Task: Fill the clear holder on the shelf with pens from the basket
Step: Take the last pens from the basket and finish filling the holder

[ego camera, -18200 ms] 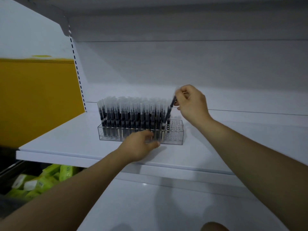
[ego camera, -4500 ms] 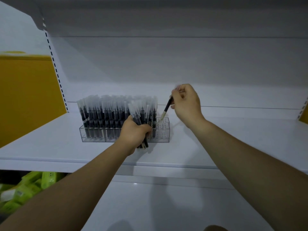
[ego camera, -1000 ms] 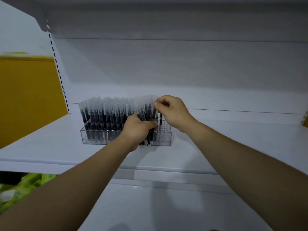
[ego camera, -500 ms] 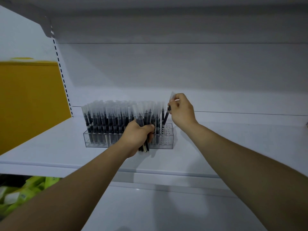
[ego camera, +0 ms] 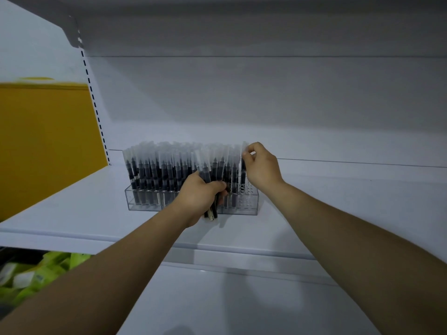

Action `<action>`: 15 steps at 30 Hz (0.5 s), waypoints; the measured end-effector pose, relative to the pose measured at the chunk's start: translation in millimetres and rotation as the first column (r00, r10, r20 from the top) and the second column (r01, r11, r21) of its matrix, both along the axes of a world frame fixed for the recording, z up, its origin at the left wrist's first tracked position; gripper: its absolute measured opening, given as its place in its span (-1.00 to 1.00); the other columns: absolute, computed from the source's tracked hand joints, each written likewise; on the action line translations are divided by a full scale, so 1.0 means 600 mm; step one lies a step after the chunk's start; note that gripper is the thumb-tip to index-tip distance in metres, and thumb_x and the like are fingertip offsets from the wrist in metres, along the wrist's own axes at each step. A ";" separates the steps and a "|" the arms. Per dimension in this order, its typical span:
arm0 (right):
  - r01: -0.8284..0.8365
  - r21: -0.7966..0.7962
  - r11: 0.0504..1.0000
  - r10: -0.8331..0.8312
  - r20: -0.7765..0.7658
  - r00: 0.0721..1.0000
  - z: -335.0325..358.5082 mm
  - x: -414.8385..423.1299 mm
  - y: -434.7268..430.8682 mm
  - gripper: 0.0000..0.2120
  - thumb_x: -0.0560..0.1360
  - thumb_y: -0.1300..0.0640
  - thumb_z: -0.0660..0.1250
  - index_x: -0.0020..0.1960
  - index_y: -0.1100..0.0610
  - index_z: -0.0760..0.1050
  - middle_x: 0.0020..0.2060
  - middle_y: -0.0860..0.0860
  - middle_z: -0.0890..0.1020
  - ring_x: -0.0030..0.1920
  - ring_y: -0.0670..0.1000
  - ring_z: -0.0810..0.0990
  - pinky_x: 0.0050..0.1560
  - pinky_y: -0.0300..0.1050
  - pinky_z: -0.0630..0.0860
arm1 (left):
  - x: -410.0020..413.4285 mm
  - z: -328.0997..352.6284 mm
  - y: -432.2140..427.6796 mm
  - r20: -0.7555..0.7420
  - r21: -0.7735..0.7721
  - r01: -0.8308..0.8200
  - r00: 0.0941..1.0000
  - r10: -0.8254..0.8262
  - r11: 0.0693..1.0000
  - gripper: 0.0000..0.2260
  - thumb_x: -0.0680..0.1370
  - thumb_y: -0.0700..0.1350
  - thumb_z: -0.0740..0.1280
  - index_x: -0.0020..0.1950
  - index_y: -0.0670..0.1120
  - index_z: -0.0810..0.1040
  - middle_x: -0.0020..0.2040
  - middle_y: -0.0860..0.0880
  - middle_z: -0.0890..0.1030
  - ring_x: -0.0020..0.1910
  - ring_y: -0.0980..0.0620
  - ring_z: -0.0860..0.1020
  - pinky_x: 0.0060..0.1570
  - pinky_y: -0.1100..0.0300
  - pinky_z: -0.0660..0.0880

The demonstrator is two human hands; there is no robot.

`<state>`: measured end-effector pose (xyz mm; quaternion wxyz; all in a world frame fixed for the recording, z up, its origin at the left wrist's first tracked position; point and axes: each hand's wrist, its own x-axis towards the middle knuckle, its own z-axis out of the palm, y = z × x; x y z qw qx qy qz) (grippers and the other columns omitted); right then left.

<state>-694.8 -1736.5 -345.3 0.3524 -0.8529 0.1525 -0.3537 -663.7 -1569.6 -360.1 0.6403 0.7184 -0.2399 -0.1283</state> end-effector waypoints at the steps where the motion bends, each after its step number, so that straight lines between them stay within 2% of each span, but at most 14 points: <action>1: 0.011 -0.005 1.000 -0.011 -0.046 0.999 0.001 0.003 -0.001 -0.84 0.63 0.07 0.16 0.06 0.15 0.42 -0.26 0.02 0.53 -0.28 0.05 0.49 -0.29 -0.13 0.39 | 0.000 0.000 0.000 0.011 -0.002 -0.004 1.000 0.004 1.000 -0.80 0.56 -0.25 0.33 0.08 -0.39 0.52 -0.31 -0.14 0.60 -0.31 -0.13 0.52 -0.21 0.00 0.52; 3: 0.037 -0.022 0.999 -0.039 -0.125 0.991 -0.002 0.005 -0.003 -0.81 0.62 0.04 0.16 0.07 0.15 0.43 -0.16 0.06 0.57 -0.19 0.08 0.52 -0.21 -0.11 0.41 | -0.002 0.001 0.002 0.027 -0.002 -0.008 1.000 0.008 1.000 -0.81 0.56 -0.23 0.34 0.05 -0.37 0.54 -0.29 -0.14 0.63 -0.27 -0.13 0.52 -0.18 -0.07 0.53; 4: 0.052 -0.028 0.998 -0.055 -0.126 0.990 -0.004 0.003 -0.003 -0.79 0.62 0.03 0.17 0.10 0.16 0.44 -0.11 0.06 0.56 -0.15 0.06 0.51 -0.17 -0.14 0.40 | -0.003 0.002 0.003 0.037 0.002 -0.008 0.999 0.008 1.000 -0.82 0.56 -0.23 0.34 0.04 -0.36 0.56 -0.29 -0.13 0.64 -0.26 -0.12 0.54 -0.20 -0.04 0.55; 5: 0.068 -0.040 0.997 -0.072 -0.090 0.993 -0.003 -0.001 -0.002 -0.77 0.62 0.02 0.18 0.14 0.17 0.44 -0.06 0.04 0.53 -0.10 0.02 0.48 -0.11 -0.17 0.37 | -0.005 0.002 0.004 0.044 0.006 -0.007 0.999 0.007 1.000 -0.83 0.56 -0.23 0.34 0.03 -0.35 0.56 -0.27 -0.14 0.64 -0.28 -0.09 0.55 -0.25 0.07 0.54; 7: 0.078 -0.063 0.995 -0.073 0.076 0.994 0.004 -0.017 0.008 -0.79 0.61 0.05 0.20 0.12 0.17 0.45 0.00 0.02 0.49 -0.07 -0.07 0.44 -0.05 -0.25 0.32 | -0.009 0.002 0.005 0.046 0.006 -0.005 0.999 0.004 1.000 -0.84 0.56 -0.24 0.34 0.02 -0.34 0.57 -0.26 -0.15 0.63 -0.31 0.00 0.57 -0.34 0.26 0.50; 9: 0.012 -0.057 0.998 -0.001 0.189 0.982 0.017 -0.038 0.025 -0.83 0.60 0.05 0.20 -0.06 0.12 0.48 -0.11 -0.01 0.51 -0.17 -0.12 0.43 -0.11 -0.27 0.31 | -0.012 0.003 0.002 0.037 -0.012 -0.002 0.999 0.002 1.000 -0.86 0.55 -0.23 0.35 -0.01 -0.32 0.58 -0.25 -0.16 0.64 -0.31 -0.02 0.59 -0.28 0.19 0.53; 11: -0.118 -0.043 0.992 0.122 0.134 0.983 0.028 -0.055 0.041 -0.72 0.60 0.01 0.22 -0.21 0.13 0.49 -0.33 -0.07 0.48 -0.30 -0.12 0.41 -0.22 -0.18 0.34 | -0.016 0.007 -0.003 0.033 -0.030 0.013 0.999 -0.012 0.999 -0.89 0.55 -0.24 0.36 -0.08 -0.30 0.59 -0.25 -0.18 0.65 -0.23 -0.12 0.60 -0.16 0.00 0.57; 12: -0.180 -0.025 0.983 0.181 0.083 0.980 0.031 -0.062 0.048 -0.69 0.59 0.00 0.24 -0.26 0.15 0.48 -0.39 -0.09 0.45 -0.35 -0.11 0.40 -0.26 -0.16 0.36 | -0.018 0.009 -0.006 0.035 -0.032 0.023 0.999 -0.022 0.999 -0.89 0.55 -0.25 0.36 -0.11 -0.29 0.59 -0.25 -0.19 0.65 -0.20 -0.15 0.60 -0.12 -0.01 0.57; 15: -0.243 0.030 0.970 0.242 0.024 0.970 0.033 -0.068 0.056 -0.68 0.56 0.04 0.31 -0.34 0.09 0.41 -0.45 -0.11 0.39 -0.40 -0.11 0.36 -0.28 -0.20 0.33 | -0.027 0.014 -0.011 0.069 -0.022 0.050 0.996 -0.048 0.999 -0.87 0.55 -0.23 0.35 -0.14 -0.28 0.60 -0.28 -0.18 0.65 -0.24 -0.15 0.55 -0.14 -0.04 0.55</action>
